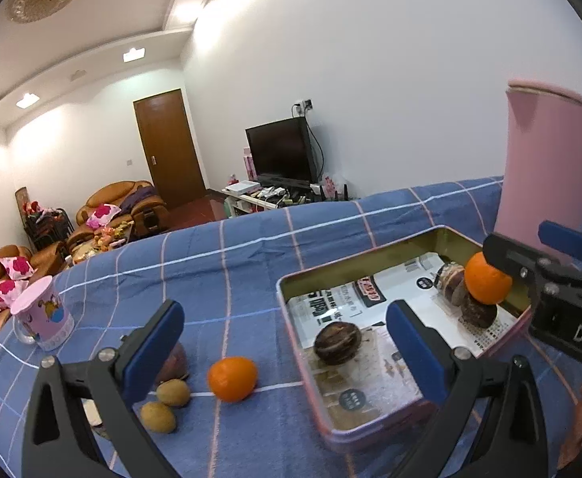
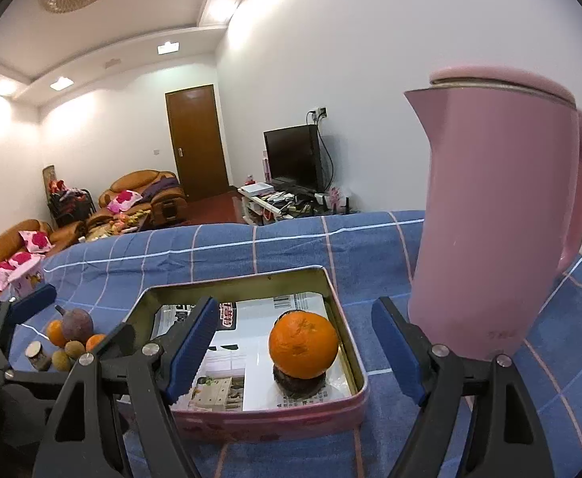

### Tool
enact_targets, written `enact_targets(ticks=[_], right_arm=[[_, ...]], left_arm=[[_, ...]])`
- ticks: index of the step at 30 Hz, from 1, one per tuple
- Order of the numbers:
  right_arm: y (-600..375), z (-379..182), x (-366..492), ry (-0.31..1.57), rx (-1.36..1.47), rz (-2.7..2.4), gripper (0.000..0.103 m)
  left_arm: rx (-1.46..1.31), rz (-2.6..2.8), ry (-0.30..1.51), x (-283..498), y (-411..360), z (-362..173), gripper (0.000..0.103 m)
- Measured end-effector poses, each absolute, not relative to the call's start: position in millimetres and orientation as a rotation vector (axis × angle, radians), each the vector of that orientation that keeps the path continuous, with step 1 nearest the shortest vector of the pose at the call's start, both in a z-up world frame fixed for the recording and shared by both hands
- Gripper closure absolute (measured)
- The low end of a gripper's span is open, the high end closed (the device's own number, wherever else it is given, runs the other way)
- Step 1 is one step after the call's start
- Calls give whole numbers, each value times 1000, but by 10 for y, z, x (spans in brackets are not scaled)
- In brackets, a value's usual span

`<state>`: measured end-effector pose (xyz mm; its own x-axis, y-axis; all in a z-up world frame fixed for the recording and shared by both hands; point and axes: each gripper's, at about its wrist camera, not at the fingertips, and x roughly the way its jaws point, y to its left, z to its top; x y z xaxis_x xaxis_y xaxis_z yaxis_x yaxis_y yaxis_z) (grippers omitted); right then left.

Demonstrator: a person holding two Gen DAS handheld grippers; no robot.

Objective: Organize fruits
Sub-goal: 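Move both open tools back from the tin toward the remaining fruit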

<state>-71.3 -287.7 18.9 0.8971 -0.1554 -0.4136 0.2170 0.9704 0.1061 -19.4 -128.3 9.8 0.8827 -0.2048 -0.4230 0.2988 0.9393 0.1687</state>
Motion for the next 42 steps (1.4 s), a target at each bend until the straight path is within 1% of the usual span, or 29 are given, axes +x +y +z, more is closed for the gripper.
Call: enact_targets(ticks=[5, 10, 23, 32, 42], right_arm=[[-2692, 176, -714, 437, 160, -189, 23], [-2465, 193, -734, 419, 152, -171, 23], [-1932, 173, -644, 435, 122, -117, 23], [-1677, 165, -583, 445, 102, -77, 23], [-1431, 145, -473, 478, 50, -31, 23]], left_arm=[[231, -258, 401, -228, -1122, 101, 0], [237, -240, 393, -240, -939, 108, 0], [196, -191, 432, -134, -419, 97, 0], [184, -155, 504, 21, -60, 22, 0], [182, -105, 641, 276, 484, -131, 0]])
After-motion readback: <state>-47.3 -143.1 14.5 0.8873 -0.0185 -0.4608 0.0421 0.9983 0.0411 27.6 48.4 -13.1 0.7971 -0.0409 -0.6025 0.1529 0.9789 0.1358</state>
